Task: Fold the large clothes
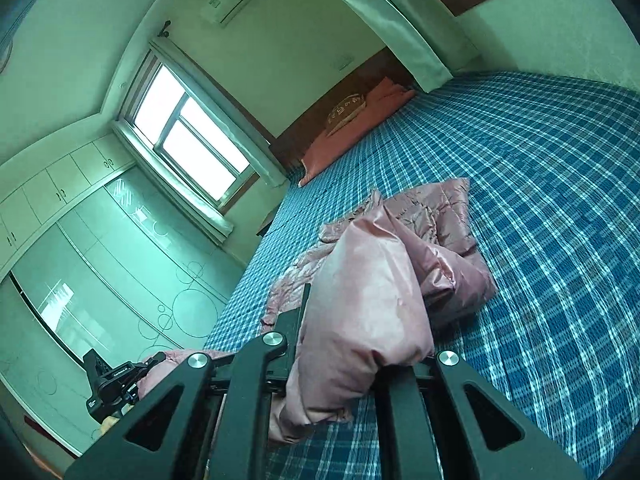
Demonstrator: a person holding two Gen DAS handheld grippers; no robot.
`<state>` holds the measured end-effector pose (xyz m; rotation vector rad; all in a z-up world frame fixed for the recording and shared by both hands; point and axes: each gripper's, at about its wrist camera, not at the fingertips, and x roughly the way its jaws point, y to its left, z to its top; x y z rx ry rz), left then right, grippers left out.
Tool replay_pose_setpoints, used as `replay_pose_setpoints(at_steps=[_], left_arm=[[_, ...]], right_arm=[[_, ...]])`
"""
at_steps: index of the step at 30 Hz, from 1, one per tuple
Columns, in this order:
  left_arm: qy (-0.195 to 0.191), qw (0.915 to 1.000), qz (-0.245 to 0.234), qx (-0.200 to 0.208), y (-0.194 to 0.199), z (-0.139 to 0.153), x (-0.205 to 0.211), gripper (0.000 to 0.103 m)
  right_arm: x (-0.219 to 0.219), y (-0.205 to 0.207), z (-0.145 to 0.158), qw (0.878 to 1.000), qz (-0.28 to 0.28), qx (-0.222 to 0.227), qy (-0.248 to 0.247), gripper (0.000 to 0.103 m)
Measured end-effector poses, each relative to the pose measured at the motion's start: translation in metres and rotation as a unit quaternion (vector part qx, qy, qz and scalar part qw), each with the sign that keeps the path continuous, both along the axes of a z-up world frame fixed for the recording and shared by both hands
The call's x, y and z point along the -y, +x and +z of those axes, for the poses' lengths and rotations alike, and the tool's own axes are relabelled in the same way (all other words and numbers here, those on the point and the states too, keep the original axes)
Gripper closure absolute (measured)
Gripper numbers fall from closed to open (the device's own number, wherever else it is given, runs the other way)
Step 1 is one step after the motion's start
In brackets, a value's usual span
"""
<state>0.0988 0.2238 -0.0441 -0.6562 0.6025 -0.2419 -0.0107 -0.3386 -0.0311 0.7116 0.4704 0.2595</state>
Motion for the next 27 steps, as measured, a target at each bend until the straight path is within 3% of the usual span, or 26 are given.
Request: replay_pose_setpoints(at_steps=[3,7,12,21,27], left_arm=[[0.003,1.0,-0.001,0.006,0.041,0.009,0.005,0.097],[0.036,0.9992,0.004,0.015,0.108,0.021,0.019,0.097],[0.078,0.9969,0.013,-0.005,0.198,0.013,0.037,0.097],[0.148,0.9854,0.023,-0.08,0.346,-0.056,0.058,0.097],[0.191,0.9754,0.017,-0.109,0.399,-0.098,0.075,0.093]], right_arm=[[0.005,0.041,0.011,1.0,-0.002,0.009,0.001,0.095],[0.012,0.107,0.02,1.0,-0.007,0.008,-0.001,0.095],[0.022,0.198,0.014,0.999,-0.023,-0.03,-0.005,0.095],[0.029,0.331,-0.044,0.992,-0.034,-0.118,-0.028,0.095],[0.029,0.381,-0.087,0.985,-0.043,-0.165,-0.032,0.09]])
